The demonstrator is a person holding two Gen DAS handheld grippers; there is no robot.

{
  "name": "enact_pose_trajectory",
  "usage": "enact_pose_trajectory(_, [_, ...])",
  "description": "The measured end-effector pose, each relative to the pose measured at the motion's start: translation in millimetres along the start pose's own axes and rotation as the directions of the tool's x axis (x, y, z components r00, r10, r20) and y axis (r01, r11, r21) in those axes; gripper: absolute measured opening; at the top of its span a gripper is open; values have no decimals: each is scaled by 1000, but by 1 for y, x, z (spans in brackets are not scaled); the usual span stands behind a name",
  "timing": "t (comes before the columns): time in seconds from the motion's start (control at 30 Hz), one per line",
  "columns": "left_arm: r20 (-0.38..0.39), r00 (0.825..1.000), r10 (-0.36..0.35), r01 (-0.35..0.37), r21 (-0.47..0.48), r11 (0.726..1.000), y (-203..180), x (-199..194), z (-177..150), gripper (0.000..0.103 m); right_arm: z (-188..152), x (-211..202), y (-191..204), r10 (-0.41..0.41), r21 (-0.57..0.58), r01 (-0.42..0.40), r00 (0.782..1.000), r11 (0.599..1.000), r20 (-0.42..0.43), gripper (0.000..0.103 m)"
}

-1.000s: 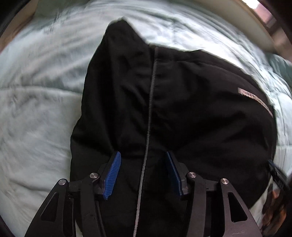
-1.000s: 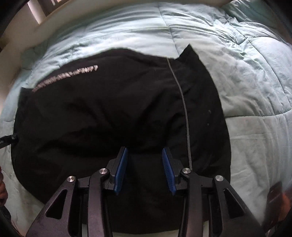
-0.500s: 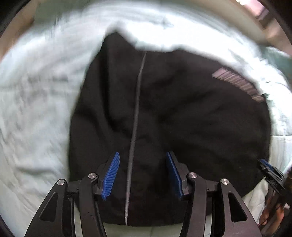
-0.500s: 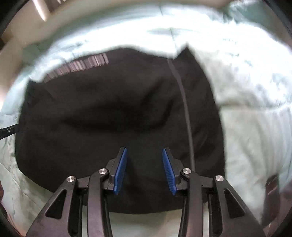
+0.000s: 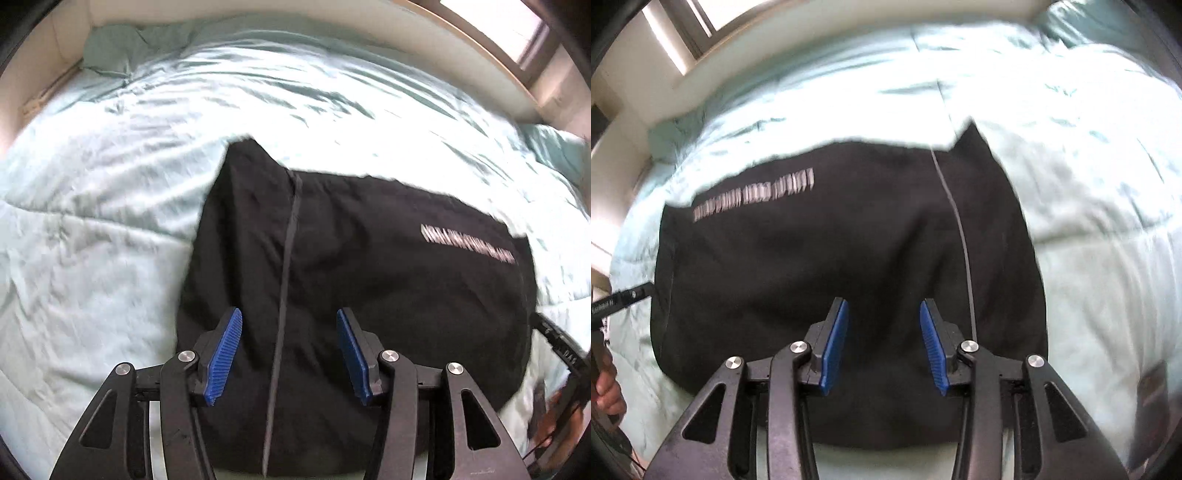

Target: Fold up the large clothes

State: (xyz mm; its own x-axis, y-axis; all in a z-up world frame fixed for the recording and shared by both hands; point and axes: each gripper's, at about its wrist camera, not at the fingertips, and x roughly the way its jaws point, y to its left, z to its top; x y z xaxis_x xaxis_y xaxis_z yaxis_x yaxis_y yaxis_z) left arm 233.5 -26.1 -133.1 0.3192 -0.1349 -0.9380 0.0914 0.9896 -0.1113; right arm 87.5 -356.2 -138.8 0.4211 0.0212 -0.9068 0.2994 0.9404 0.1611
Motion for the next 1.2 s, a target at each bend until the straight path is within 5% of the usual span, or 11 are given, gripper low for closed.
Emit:
enact_pose_trajectory(0.23, [-134, 991, -21, 2, -143, 990, 33, 80, 35, 60, 37, 74, -20, 23, 94, -13, 995, 995, -100, 44])
enact_pose_trajectory(0.4, [-117, 993, 1, -14, -104, 994, 30, 90, 33, 63, 38, 82, -19, 11, 48, -6, 994, 999, -107, 44])
enact_pose_trajectory(0.57, [-55, 998, 8, -12, -66, 998, 11, 48, 16, 63, 21, 40, -14, 28, 16, -27, 999, 1000, -43, 45])
enact_pose_trajectory(0.7, [-15, 998, -66, 65, -21, 998, -10, 11, -14, 63, -16, 7, 2, 60, -29, -61, 998, 998, -13, 48])
enact_pose_trajectory(0.9, [-120, 988, -101, 103, 13, 995, -38, 40, -44, 63, -65, 27, 9, 3, -15, -5, 992, 1000, -126, 51])
enact_pose_trajectory(1.1, [-81, 990, -117, 117, -11, 993, -24, 25, -39, 63, -61, 4, -12, 50, 38, -46, 994, 998, -94, 52])
enact_pose_trajectory(1.2, [-44, 987, -154, 152, -46, 987, -2, 11, -33, 63, -57, -6, -33, 63, 77, -58, 996, 995, -64, 64])
